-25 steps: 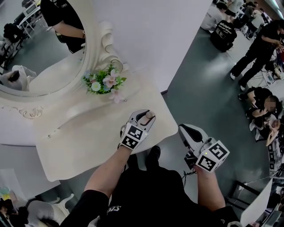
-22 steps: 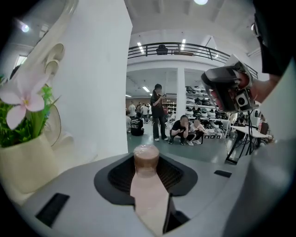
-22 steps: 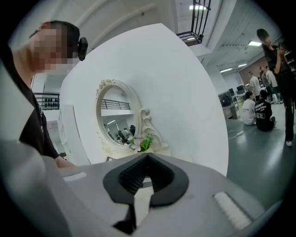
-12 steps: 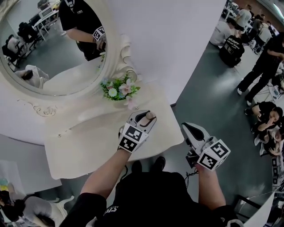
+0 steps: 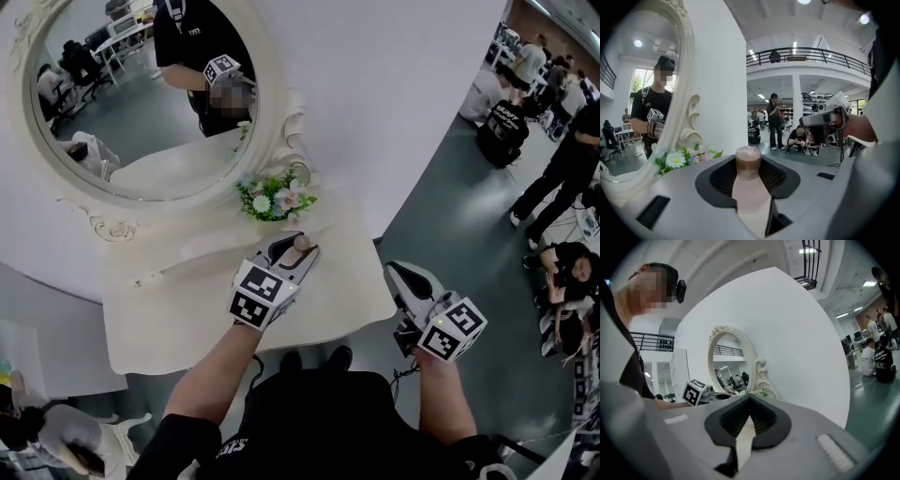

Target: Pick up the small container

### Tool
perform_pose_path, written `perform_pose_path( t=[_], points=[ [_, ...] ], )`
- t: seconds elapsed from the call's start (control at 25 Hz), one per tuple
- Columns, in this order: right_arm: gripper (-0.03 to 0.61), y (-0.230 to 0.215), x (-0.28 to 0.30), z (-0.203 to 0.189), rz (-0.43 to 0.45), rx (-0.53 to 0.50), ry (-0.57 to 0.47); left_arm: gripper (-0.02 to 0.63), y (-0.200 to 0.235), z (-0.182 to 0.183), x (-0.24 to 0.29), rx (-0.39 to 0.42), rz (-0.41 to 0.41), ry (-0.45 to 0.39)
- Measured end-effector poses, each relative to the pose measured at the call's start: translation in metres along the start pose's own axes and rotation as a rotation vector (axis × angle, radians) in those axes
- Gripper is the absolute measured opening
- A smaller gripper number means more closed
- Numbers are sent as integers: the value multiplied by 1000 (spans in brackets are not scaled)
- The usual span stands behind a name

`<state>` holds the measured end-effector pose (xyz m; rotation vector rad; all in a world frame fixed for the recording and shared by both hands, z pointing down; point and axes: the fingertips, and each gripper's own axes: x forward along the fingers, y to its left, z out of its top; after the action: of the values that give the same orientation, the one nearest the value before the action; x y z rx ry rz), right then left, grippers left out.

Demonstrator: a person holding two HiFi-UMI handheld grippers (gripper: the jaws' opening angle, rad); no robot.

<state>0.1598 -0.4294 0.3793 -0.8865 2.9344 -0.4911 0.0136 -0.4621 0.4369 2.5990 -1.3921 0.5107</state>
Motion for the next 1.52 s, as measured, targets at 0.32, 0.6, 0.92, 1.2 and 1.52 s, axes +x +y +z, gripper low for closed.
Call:
perform_pose_path(
  t=[0.32, 0.6, 0.92, 1.2, 1.52],
  points=[
    [9, 10, 8, 14, 10, -45, -34, 146, 21, 19, -43, 11, 66, -13],
    [9, 11, 4, 18, 16, -95, -36, 146, 24, 20, -55, -14, 93, -29],
    [9, 10, 1, 15, 21, -123, -23, 146, 18, 19, -48, -29, 75, -26],
    [9, 4, 1, 16, 24, -112, -21, 146, 15, 18, -43, -33, 71, -19],
    [9, 0, 2, 17, 41, -105, -25, 146, 11, 20, -40, -31, 74, -17]
  ],
)
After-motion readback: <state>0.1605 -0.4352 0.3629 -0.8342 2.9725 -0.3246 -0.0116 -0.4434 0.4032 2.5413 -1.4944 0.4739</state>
